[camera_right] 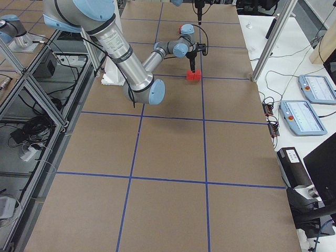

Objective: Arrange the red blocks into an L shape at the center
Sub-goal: 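Lift the right gripper off the cubes while the left gripper moves toward the remaining cube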

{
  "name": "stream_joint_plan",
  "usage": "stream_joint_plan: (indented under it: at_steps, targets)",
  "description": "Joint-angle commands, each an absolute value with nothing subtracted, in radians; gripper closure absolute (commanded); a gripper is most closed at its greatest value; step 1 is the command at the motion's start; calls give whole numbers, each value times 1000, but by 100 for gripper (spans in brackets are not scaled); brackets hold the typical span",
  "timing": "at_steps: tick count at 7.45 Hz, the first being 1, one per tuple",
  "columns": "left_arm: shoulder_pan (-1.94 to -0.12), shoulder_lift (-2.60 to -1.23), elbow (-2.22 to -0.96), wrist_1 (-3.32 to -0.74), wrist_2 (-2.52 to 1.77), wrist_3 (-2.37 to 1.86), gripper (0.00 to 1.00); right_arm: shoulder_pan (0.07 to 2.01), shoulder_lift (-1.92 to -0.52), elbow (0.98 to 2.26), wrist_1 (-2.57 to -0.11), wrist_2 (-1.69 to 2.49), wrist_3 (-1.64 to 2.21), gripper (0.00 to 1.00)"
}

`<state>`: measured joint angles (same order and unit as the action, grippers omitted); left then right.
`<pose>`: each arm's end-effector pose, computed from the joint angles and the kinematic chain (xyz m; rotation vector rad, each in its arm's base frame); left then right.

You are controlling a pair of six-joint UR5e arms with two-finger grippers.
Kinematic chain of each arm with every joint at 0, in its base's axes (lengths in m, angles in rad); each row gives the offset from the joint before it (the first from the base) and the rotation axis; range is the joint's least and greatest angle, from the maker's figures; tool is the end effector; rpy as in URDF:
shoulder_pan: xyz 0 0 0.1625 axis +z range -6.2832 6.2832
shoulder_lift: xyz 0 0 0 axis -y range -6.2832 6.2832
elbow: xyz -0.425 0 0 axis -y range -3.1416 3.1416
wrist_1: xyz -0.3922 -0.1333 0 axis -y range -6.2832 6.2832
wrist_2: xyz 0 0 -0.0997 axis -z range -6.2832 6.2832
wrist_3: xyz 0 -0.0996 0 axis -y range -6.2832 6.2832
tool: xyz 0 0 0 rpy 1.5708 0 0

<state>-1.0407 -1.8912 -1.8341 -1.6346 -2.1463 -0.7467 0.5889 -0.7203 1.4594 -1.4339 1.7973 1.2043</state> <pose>0.2306 -0.5499 0.3562 0.1743 0.8195 -0.0175 -0.5601 -0.5075 0.1642 0.2129 -0.8720 0.1081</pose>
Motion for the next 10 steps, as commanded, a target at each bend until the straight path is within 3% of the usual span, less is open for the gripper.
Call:
stream_joint_plan:
  at_steps: [1, 6, 10]
  targets:
    - [-1042, -1751, -1887, -1716, -2141, -744, 0, 662, -744, 1552, -1526, 1868, 1154, 2]
    - [-1043, -1401, -1866, -2127, -2135, -752, 0, 699, -857, 1581, -1446, 1891, 1109, 1]
    - [-1032, -1445, -1743, -2161, -2079, -770, 0, 710, -864, 1580, -1437, 1891, 1108, 1]
